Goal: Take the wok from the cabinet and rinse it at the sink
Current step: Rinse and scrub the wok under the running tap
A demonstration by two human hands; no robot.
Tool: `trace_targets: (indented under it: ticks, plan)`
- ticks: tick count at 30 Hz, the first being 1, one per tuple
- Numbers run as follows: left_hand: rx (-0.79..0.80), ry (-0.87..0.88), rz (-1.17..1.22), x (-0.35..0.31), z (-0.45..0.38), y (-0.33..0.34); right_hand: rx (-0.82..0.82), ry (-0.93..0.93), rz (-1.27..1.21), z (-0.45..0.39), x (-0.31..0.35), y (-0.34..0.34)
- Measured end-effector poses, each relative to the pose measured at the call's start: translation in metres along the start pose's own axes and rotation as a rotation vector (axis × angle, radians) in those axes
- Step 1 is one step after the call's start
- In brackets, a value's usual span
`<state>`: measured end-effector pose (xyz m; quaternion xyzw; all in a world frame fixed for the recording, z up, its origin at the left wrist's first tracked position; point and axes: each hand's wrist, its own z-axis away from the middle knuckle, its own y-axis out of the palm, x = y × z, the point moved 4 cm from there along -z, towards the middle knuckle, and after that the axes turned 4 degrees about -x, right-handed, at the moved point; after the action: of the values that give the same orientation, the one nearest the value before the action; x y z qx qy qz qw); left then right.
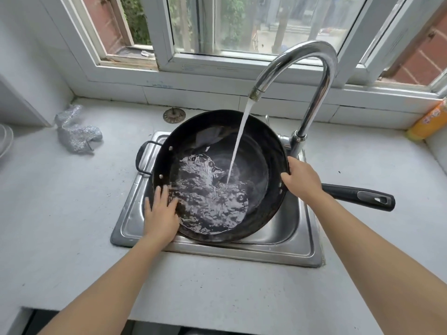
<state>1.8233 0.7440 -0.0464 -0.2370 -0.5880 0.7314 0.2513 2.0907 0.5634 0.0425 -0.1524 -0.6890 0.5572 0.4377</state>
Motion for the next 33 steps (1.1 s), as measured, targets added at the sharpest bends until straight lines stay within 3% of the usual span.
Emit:
trace_targets:
  ticks: [6,13,23,33]
  plan:
    - [-0.117,-0.313,0.387,0.013,0.009,0.0,0.003,0.023,0.003,-0.001,-0.006,0.005]
    - [-0.157,-0.397,0.503,0.012,0.011,-0.006,0.007,0.021,0.0,-0.002,-0.006,0.005]
    - [-0.244,-0.494,0.911,0.016,0.011,-0.009,-0.01,0.119,-0.088,0.005,-0.018,0.02]
    - [-0.413,-0.542,1.008,0.024,0.025,-0.037,0.033,0.175,-0.181,0.021,-0.023,0.036]
